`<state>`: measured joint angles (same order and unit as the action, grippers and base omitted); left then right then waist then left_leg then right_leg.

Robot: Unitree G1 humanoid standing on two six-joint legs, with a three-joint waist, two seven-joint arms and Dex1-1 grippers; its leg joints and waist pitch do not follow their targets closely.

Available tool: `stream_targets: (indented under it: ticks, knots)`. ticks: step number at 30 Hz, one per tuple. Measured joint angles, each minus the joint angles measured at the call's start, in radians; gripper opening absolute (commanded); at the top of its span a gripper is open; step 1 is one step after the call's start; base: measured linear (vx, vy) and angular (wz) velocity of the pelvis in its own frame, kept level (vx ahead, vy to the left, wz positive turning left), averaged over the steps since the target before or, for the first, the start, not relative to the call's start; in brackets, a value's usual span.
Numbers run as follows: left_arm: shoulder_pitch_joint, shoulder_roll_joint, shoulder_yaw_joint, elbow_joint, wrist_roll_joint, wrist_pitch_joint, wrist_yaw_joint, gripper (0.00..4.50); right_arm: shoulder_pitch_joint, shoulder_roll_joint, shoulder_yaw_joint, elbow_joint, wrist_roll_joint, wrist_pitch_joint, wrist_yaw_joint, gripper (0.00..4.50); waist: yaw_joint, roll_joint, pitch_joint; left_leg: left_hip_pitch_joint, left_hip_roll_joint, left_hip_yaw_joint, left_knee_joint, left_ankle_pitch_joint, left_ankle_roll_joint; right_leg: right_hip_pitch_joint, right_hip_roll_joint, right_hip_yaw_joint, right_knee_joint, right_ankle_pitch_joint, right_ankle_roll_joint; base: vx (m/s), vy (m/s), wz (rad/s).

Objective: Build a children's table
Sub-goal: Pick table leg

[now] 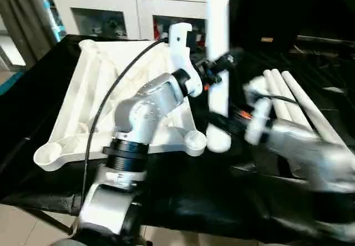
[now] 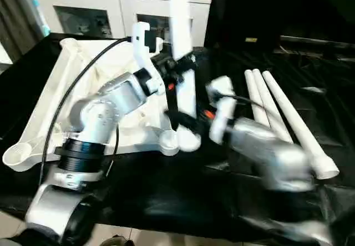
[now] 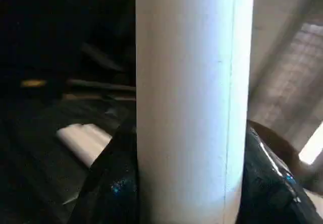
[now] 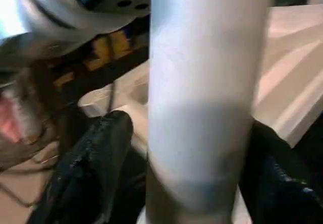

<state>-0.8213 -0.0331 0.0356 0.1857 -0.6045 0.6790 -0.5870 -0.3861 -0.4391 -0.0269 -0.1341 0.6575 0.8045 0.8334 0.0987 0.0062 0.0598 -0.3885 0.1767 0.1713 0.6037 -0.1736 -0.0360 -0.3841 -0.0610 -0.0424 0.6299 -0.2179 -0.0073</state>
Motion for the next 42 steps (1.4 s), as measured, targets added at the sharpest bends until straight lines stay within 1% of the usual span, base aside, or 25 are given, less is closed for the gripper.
stream_targets:
  ticks: [3, 6, 7, 8, 9, 10, 12, 13, 15, 17, 20, 22, 23, 24, 26, 27, 28, 30, 32, 33, 35, 37, 39, 40, 42]
  knots:
    - [0.01, 0.042, -0.016, -0.057, -0.085, 0.053, -0.157, 1.8, 0.019, -0.054, -0.001, -0.031, 0.028, 0.026, 0.072, 3.34, 0.0, 0.001, 0.0, 0.001, 0.0, 0.0, 0.0, 0.0, 0.0, 0.0, 0.0, 0.0, 0.0, 0.0, 0.0, 0.0, 0.0, 0.0]
    - [0.022, 0.071, -0.024, -0.086, -0.144, 0.084, -0.276, 1.8, 0.032, -0.072, 0.018, -0.075, 0.059, 0.042, 0.118, 3.34, -0.003, 0.003, -0.001, 0.002, 0.0, 0.0, 0.0, 0.0, 0.0, 0.0, 0.0, 0.0, 0.001, 0.0, 0.0, 0.0, 0.0, 0.0]
    - [0.022, 0.073, -0.023, -0.085, -0.154, 0.091, -0.292, 1.8, 0.032, -0.077, 0.021, -0.082, 0.065, 0.046, 0.128, 3.34, -0.003, 0.003, -0.001, 0.002, 0.0, 0.0, 0.0, -0.001, -0.002, 0.0, 0.0, 0.0, 0.001, 0.0, -0.001, 0.0, 0.0, 0.0]
    - [0.022, 0.074, -0.023, -0.085, -0.161, 0.095, -0.302, 1.8, 0.032, -0.08, 0.023, -0.085, 0.071, 0.048, 0.134, 3.18, -0.003, 0.003, -0.001, 0.002, 0.0, 0.0, 0.0, -0.001, -0.003, 0.001, 0.0, 0.0, 0.001, 0.001, -0.001, 0.0, 0.0, 0.0]
    - [0.022, 0.079, -0.02, -0.085, -0.18, 0.109, -0.321, 1.8, 0.033, -0.084, 0.026, -0.095, 0.083, 0.056, 0.138, 3.18, -0.003, 0.004, -0.001, 0.002, 0.0, 0.0, 0.0, -0.001, -0.003, 0.001, 0.0, 0.0, 0.001, 0.001, -0.001, 0.0, 0.0, 0.0]
    - [0.022, 0.083, -0.015, -0.085, -0.193, 0.118, -0.334, 1.8, 0.034, -0.084, 0.029, -0.104, 0.092, 0.059, 0.14, 3.01, -0.004, 0.004, -0.001, 0.002, 0.0, 0.0, 0.0, -0.001, -0.003, 0.001, 0.0, 0.001, 0.001, 0.001, -0.001, 0.0, 0.0, 0.0]
    - [0.022, 0.087, -0.01, -0.085, -0.211, 0.131, -0.351, 1.8, 0.035, -0.084, 0.033, -0.12, 0.101, 0.064, 0.145, 2.98, -0.005, 0.004, -0.001, 0.002, 0.0, 0.0, 0.001, -0.001, -0.003, 0.001, 0.0, 0.0, 0.001, 0.001, -0.001, 0.0, 0.0, 0.0]
    - [0.022, 0.088, -0.01, -0.085, -0.217, 0.133, -0.355, 1.8, 0.037, -0.084, 0.033, -0.123, 0.103, 0.066, 0.145, 2.86, -0.006, 0.004, -0.001, 0.002, 0.0, 0.0, 0.001, -0.001, -0.003, 0.001, 0.0, 0.0, 0.001, 0.001, -0.001, 0.0, 0.0, 0.0]
    - [0.022, 0.09, -0.01, -0.085, -0.225, 0.133, -0.362, 1.8, 0.04, -0.082, 0.033, -0.129, 0.117, 0.067, 0.145, 2.66, -0.005, 0.004, -0.001, 0.002, 0.0, 0.0, 0.001, -0.002, -0.003, 0.001, 0.0, 0.0, 0.001, 0.001, -0.001, 0.0, 0.0, 0.0]
    - [0.022, 0.09, -0.009, -0.085, -0.225, 0.131, -0.361, 1.8, 0.043, -0.078, 0.033, -0.133, 0.122, 0.067, 0.144, 2.55, -0.006, 0.004, -0.001, 0.002, 0.0, 0.0, 0.0, -0.002, -0.003, 0.001, 0.0, 0.0, 0.001, 0.001, -0.001, 0.0, 0.0, 0.0]
    - [0.021, 0.087, 0.0, -0.083, -0.225, 0.129, -0.357, 1.8, 0.043, -0.064, 0.033, -0.135, 0.123, 0.065, 0.132, 2.2, -0.006, 0.004, -0.001, 0.002, 0.0, 0.0, 0.0, -0.002, -0.003, 0.001, 0.0, 0.0, 0.001, 0.001, -0.001, 0.0, 0.0, 0.0]
    - [0.019, 0.079, 0.009, -0.08, -0.214, 0.118, -0.318, 1.8, 0.037, -0.038, 0.033, -0.124, 0.112, 0.045, 0.097, 2.13, -0.009, 0.004, -0.001, 0.002, 0.0, 0.0, 0.0, -0.001, -0.003, 0.001, 0.0, 0.0, 0.001, 0.001, -0.001, 0.0, 0.0, 0.0]
    - [0.012, 0.069, 0.014, -0.072, -0.195, 0.11, -0.282, 2.15, 0.032, -0.021, 0.033, -0.108, 0.095, 0.029, 0.073, 1.99, -0.009, 0.004, -0.002, 0.002, 0.0, 0.0, 0.001, -0.001, -0.004, 0.001, 0.0, 0.0, 0.001, 0.002, -0.002, 0.0, 0.0, 0.0]
    - [0.007, 0.063, 0.014, -0.065, -0.174, 0.1, -0.246, 2.5, 0.028, -0.009, 0.032, -0.091, 0.083, 0.017, 0.052, 1.97, -0.009, 0.004, -0.002, 0.002, 0.0, 0.0, 0.001, -0.001, -0.004, 0.001, 0.0, 0.0, 0.001, 0.002, -0.002, 0.0, 0.0, 0.0]
    - [0.005, 0.036, 0.004, -0.057, -0.106, 0.064, -0.146, 2.5, 0.01, 0.015, 0.034, -0.054, 0.035, -0.002, -0.018, 1.96, -0.009, 0.004, -0.001, 0.002, 0.0, 0.0, 0.001, -0.001, -0.005, 0.002, 0.0, 0.001, 0.001, 0.002, -0.001, 0.0, 0.0, 0.0]
    - [0.006, 0.026, -0.009, -0.055, -0.074, 0.05, -0.109, 2.71, 0.004, 0.022, 0.035, -0.038, 0.014, -0.004, -0.041, 1.94, -0.008, 0.004, -0.001, 0.001, 0.0, 0.0, 0.001, -0.001, -0.005, 0.002, 0.0, 0.0, 0.001, 0.002, -0.001, 0.0, 0.0, 0.0]
    - [0.006, 0.022, -0.024, -0.055, -0.036, 0.029, -0.067, 2.71, 0.002, 0.03, 0.034, -0.028, 0.003, -0.011, -0.064, 1.94, -0.007, 0.004, -0.001, 0.001, 0.0, 0.0, 0.001, -0.001, -0.005, 0.002, 0.0, 0.0, 0.0, 0.002, -0.001, 0.0, 0.0, 0.0]
    - [0.006, -0.01, -0.058, -0.046, 0.065, -0.024, 0.066, 2.95, -0.009, 0.039, 0.031, 0.018, -0.03, -0.024, -0.119, 1.94, -0.006, 0.003, -0.001, 0.001, 0.0, 0.0, 0.001, -0.001, -0.005, 0.002, 0.0, 0.0, -0.001, 0.002, -0.001, 0.0, 0.0, 0.0]
    - [0.006, -0.046, -0.064, -0.024, 0.114, -0.05, 0.159, 2.98, -0.008, 0.04, 0.03, 0.043, -0.044, -0.024, -0.142, 1.93, -0.007, 0.003, -0.001, 0.0, 0.0, 0.0, 0.001, -0.001, -0.004, 0.001, 0.0, 0.0, -0.001, 0.002, -0.001, 0.0, 0.0, 0.0]
    - [0.006, -0.064, -0.055, -0.007, 0.125, -0.059, 0.2, 2.67, -0.009, 0.043, 0.03, 0.052, -0.045, -0.025, -0.148, 1.93, -0.008, 0.003, -0.001, 0.0, 0.0, 0.0, 0.001, -0.001, -0.004, 0.001, 0.0, 0.0, -0.001, 0.002, -0.001, 0.0, 0.0, 0.0]
    - [0.006, -0.091, -0.039, 0.005, 0.126, -0.067, 0.24, 2.64, -0.011, 0.044, 0.029, 0.063, -0.051, -0.028, -0.152, 1.93, -0.011, 0.003, -0.001, 0.0, 0.0, 0.0, 0.0, 0.0, -0.004, 0.001, 0.0, 0.0, -0.001, 0.002, -0.001, 0.0, 0.0, 0.0]
    - [0.006, -0.093, -0.036, 0.005, 0.12, -0.068, 0.256, 2.57, -0.015, 0.045, 0.028, 0.067, -0.063, -0.029, -0.153, 1.93, -0.012, 0.003, -0.001, 0.001, 0.001, 0.0, -0.001, 0.001, -0.002, 0.001, 0.001, 0.0, -0.001, 0.002, -0.001, 0.0, 0.0, 0.0]
    - [0.006, -0.093, -0.03, 0.005, 0.119, -0.07, 0.26, 2.25, -0.021, 0.045, 0.028, 0.069, -0.064, -0.029, -0.153, 1.93, -0.01, 0.003, -0.001, 0.001, 0.001, 0.0, -0.001, 0.002, -0.001, 0.001, 0.001, -0.001, -0.001, 0.002, -0.001, 0.0, 0.0, 0.0]
    - [0.006, -0.093, -0.03, 0.003, 0.118, -0.071, 0.258, 2.18, -0.022, 0.045, 0.028, 0.069, -0.064, -0.029, -0.153, 1.93, -0.009, 0.003, -0.001, 0.001, 0.001, 0.0, -0.001, 0.002, -0.001, 0.001, 0.001, 0.0, -0.001, 0.002, -0.001, 0.0, 0.0, 0.0]
    - [0.006, -0.093, -0.028, 0.002, 0.107, -0.072, 0.25, 2.21, -0.023, 0.045, 0.029, 0.069, -0.066, -0.033, -0.153, 1.93, -0.009, 0.003, -0.001, 0.0, 0.001, 0.0, -0.001, 0.002, -0.001, 0.001, 0.0, 0.0, -0.001, 0.002, -0.001, 0.0, 0.0, 0.0]
